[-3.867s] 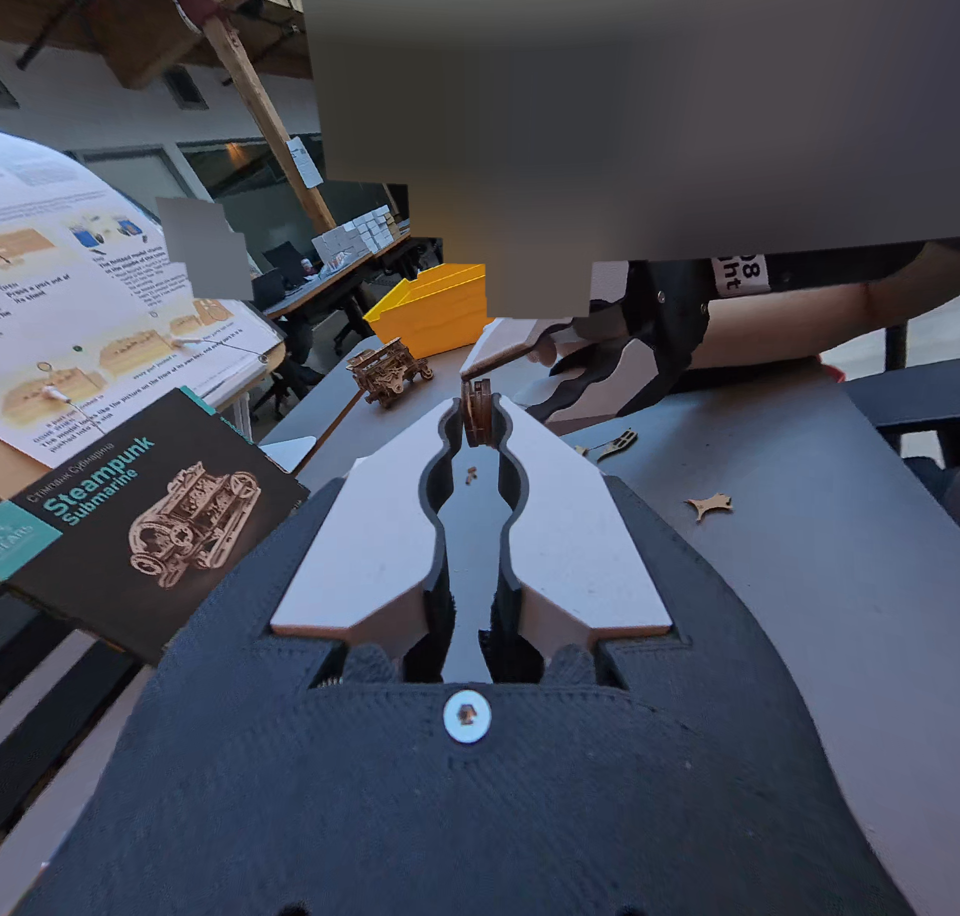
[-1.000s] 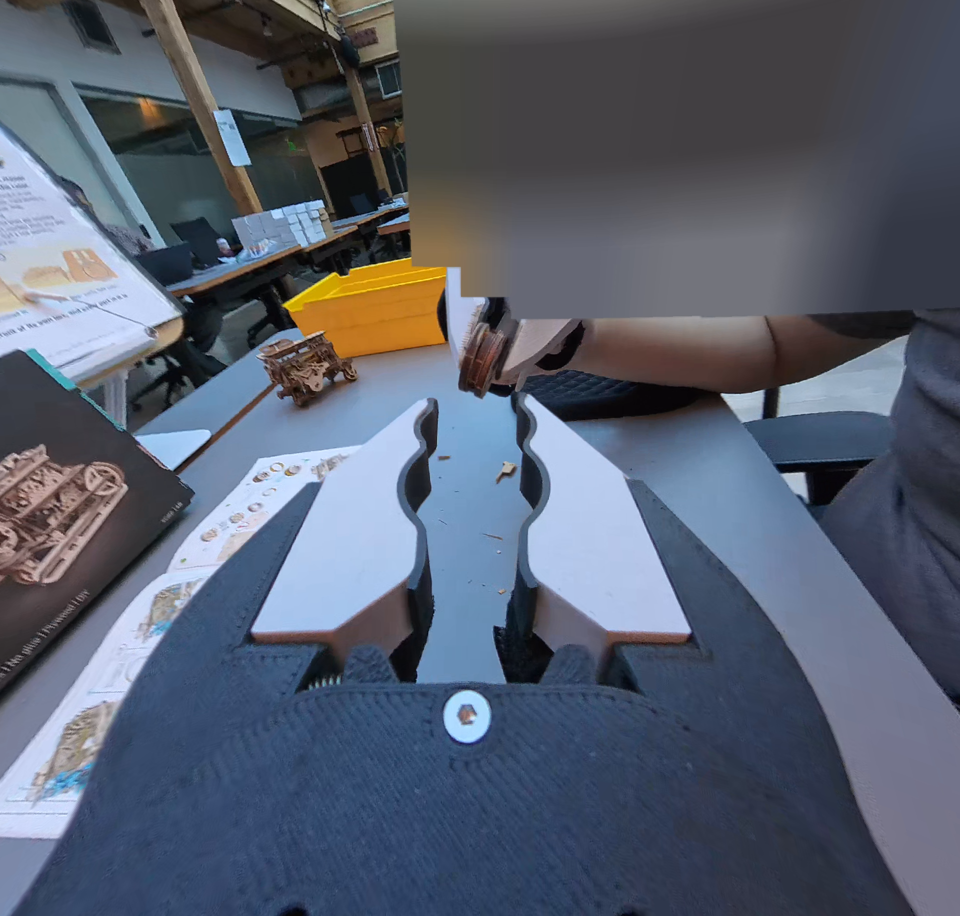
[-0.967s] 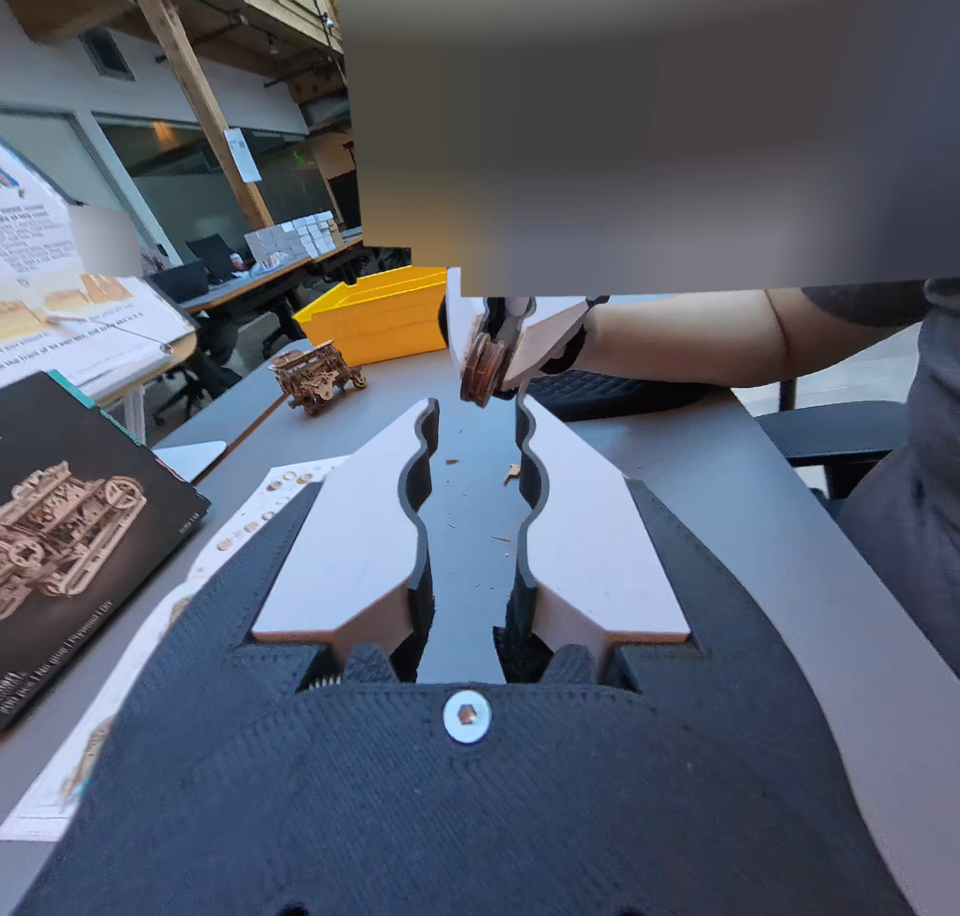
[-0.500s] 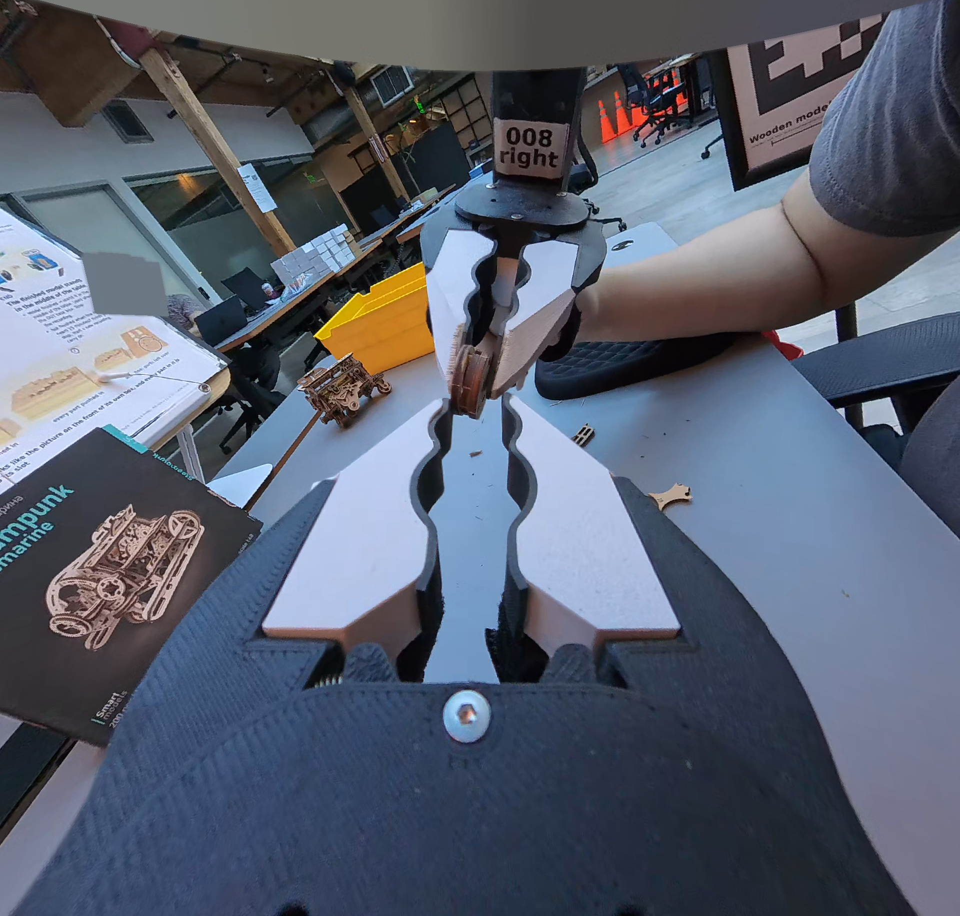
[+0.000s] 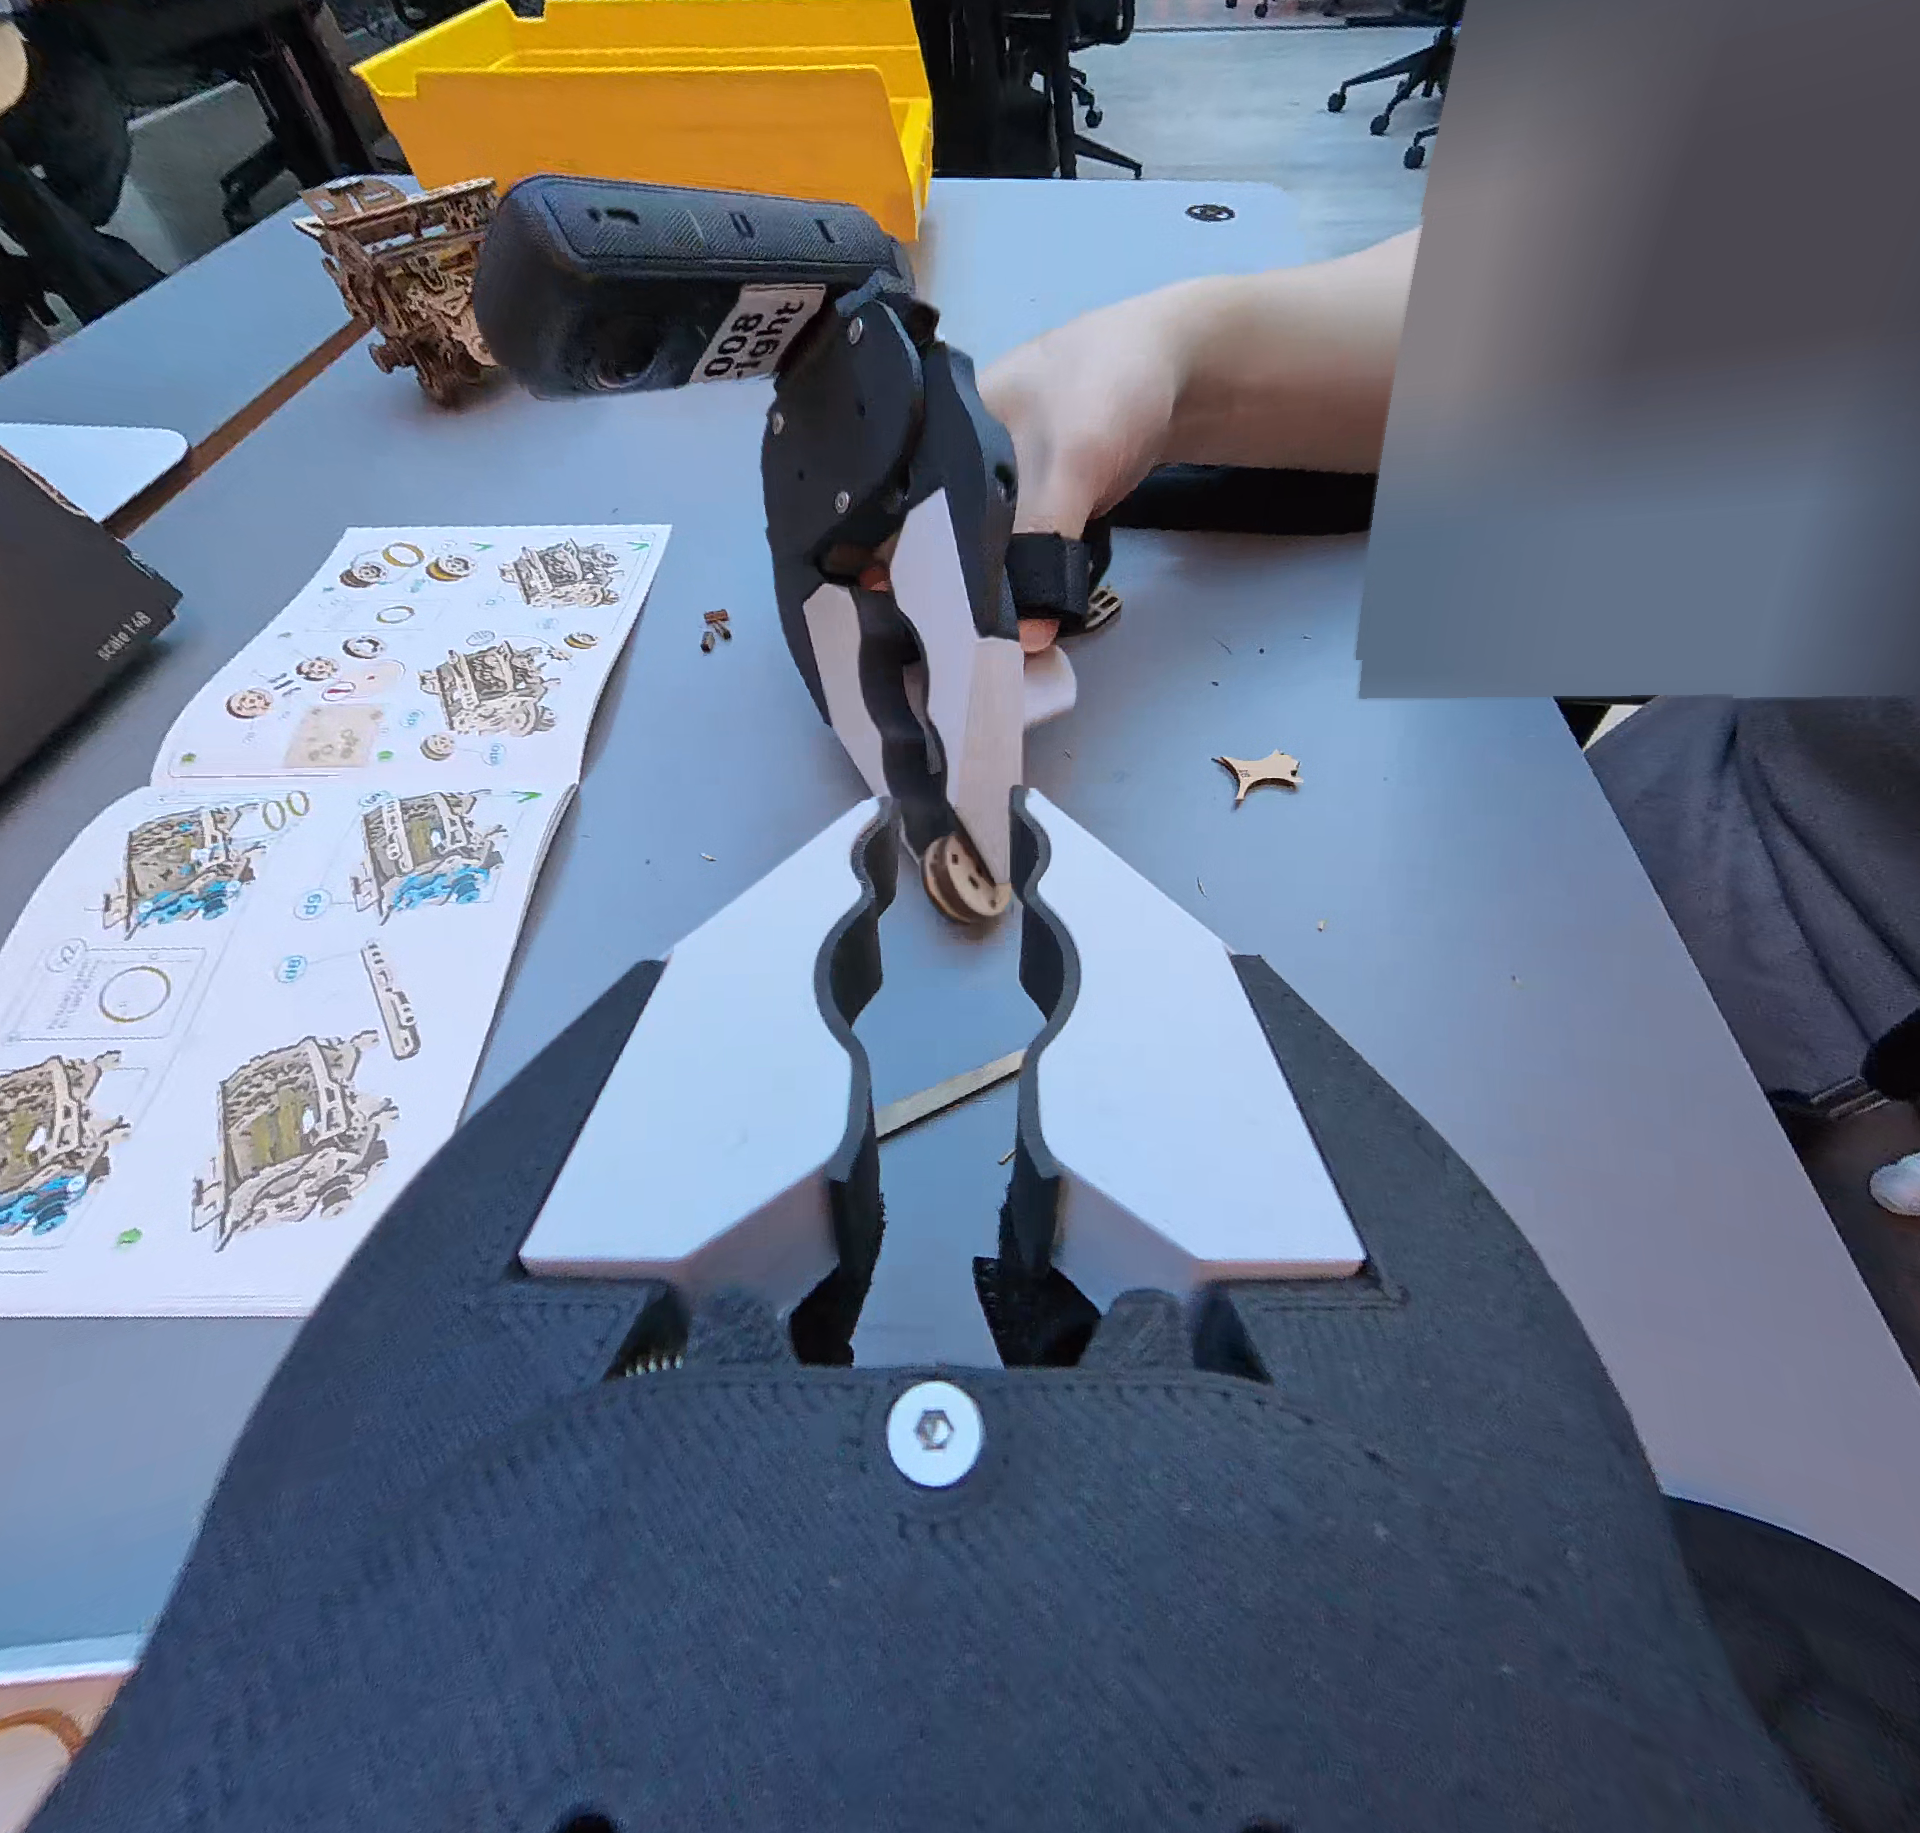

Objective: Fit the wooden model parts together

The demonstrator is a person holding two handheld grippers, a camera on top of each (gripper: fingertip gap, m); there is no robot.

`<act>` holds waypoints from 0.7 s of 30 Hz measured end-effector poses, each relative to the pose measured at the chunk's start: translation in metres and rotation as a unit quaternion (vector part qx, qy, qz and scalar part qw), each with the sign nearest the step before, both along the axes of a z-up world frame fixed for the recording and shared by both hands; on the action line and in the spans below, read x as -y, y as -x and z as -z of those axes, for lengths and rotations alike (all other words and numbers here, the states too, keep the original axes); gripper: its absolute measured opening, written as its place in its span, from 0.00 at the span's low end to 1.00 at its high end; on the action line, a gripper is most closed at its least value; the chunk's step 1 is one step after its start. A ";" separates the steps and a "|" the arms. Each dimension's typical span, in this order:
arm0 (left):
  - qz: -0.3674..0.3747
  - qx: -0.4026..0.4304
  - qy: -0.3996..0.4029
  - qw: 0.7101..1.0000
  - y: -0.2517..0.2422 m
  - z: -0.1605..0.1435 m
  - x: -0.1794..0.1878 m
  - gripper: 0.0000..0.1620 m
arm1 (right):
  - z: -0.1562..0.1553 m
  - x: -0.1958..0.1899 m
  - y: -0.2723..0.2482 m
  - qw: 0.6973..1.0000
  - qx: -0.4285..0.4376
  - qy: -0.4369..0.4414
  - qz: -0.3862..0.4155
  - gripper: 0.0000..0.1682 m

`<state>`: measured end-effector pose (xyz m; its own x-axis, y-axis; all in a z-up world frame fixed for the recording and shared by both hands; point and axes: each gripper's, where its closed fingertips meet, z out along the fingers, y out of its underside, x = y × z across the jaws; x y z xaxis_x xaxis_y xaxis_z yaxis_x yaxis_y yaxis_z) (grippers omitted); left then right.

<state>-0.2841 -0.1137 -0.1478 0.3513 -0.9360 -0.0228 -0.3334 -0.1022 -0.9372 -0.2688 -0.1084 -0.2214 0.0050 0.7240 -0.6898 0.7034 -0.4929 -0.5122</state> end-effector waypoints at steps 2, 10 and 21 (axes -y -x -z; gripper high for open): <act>0.002 0.001 0.001 1.000 0.000 0.000 0.000 0.12 | -0.006 -0.006 0.003 1.000 -0.020 0.010 0.016 0.13; -0.013 -0.039 -0.003 0.999 0.005 0.014 -0.006 0.09 | -0.071 -0.029 -0.001 0.923 -0.229 -0.309 -0.010 0.06; -0.049 -0.096 0.012 0.994 -0.009 0.036 -0.014 0.00 | -0.039 -0.011 0.017 0.933 -0.150 -0.323 -0.046 0.00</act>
<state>-0.2748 -0.0996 -0.1839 0.4329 -0.8981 -0.0771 -0.4935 -0.1645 -0.8540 -0.2854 -0.0978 -0.1825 -0.2011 0.9771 -0.0692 0.5056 0.0430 -0.8617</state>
